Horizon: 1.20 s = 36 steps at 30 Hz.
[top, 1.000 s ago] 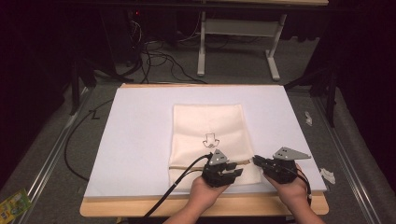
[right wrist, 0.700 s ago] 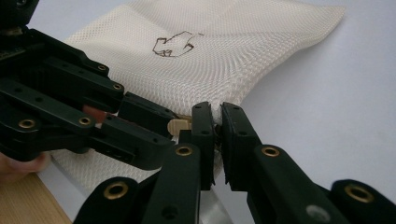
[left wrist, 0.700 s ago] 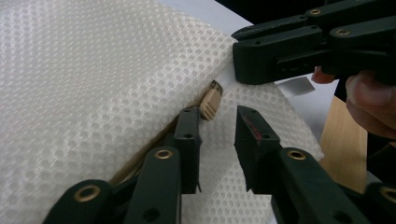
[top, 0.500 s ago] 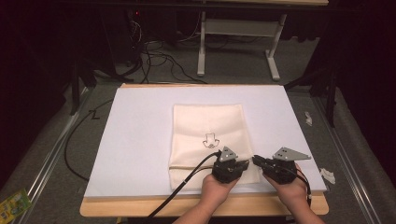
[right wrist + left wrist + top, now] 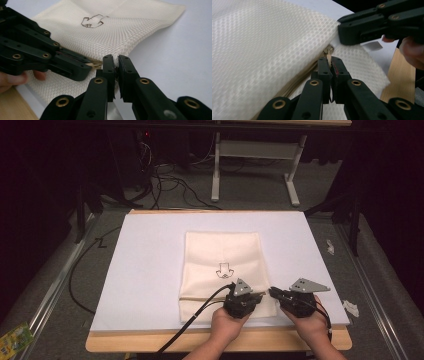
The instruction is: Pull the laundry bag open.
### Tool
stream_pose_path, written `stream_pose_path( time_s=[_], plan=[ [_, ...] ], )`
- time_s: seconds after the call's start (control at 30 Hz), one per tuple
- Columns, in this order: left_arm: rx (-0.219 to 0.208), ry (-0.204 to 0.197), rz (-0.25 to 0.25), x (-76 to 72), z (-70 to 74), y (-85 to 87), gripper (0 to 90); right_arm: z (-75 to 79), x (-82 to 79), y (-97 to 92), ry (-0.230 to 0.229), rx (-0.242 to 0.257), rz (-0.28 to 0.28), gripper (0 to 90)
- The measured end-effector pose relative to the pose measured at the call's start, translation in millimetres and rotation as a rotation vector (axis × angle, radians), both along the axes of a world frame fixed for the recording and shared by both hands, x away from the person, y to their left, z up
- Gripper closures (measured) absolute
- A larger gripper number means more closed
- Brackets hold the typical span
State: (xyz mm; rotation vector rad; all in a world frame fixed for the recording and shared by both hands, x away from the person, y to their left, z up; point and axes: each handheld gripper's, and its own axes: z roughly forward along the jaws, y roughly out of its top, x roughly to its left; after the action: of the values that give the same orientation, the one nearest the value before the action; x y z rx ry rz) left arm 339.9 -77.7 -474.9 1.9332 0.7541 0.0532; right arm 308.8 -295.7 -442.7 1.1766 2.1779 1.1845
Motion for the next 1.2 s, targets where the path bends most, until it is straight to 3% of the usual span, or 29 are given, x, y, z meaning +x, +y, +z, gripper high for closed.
stream_pose_path(
  time_s=[0.03,0.13,0.3,0.43,0.53,0.6,0.63,0.77,0.97,1.03,1.1,1.13,1.2],
  plan=[
    [0.025,-0.003,0.008,0.3,-1.9,3.7,87.9,-0.2,2.0,-3.7,0.022,0.017,-0.005,86.3],
    [0.039,0.004,0.016,0.1,-1.8,8.7,87.9,-1.5,1.9,-5.2,0.010,0.000,-0.018,86.3],
    [0.063,0.020,0.015,1.7,2.6,30.3,87.9,-0.7,1.7,-12.0,0.005,0.013,-0.032,86.1],
    [0.122,-0.024,-0.008,-4.1,9.0,39.7,87.9,0.1,-0.5,-1.8,-0.005,-0.017,0.002,86.2],
    [0.138,0.012,0.029,-0.4,6.6,53.3,88.0,1.9,-0.5,2.3,-0.011,-0.032,0.003,86.7],
    [0.132,0.045,0.062,3.3,2.9,66.4,88.1,1.4,1.3,-5.9,-0.005,-0.034,-0.052,86.7],
    [0.132,0.059,0.073,4.9,1.4,73.6,88.1,1.4,1.3,-5.9,-0.005,-0.034,-0.052,86.7],
    [0.158,0.082,0.118,8.7,1.1,106.7,88.0,0.8,2.0,-27.6,0.007,0.014,-0.108,86.7],
    [0.187,0.092,0.185,6.6,9.9,162.1,88.0,1.7,1.7,-34.9,-0.008,0.006,-0.122,86.6],
    [0.173,0.109,0.220,6.1,7.5,183.4,88.0,1.9,2.8,-38.4,-0.002,0.013,-0.137,86.6],
    [0.146,0.113,0.205,2.3,2.2,198.1,87.9,1.0,4.5,-43.3,0.008,0.036,-0.130,86.4],
    [0.160,0.106,0.204,-0.7,0.1,199.8,87.9,0.1,4.7,-41.9,0.017,0.043,-0.113,86.5],
    [0.189,0.101,0.201,-1.4,1.4,199.3,87.8,0.1,2.2,-29.1,-0.007,-0.030,-0.107,86.2]
  ],
)
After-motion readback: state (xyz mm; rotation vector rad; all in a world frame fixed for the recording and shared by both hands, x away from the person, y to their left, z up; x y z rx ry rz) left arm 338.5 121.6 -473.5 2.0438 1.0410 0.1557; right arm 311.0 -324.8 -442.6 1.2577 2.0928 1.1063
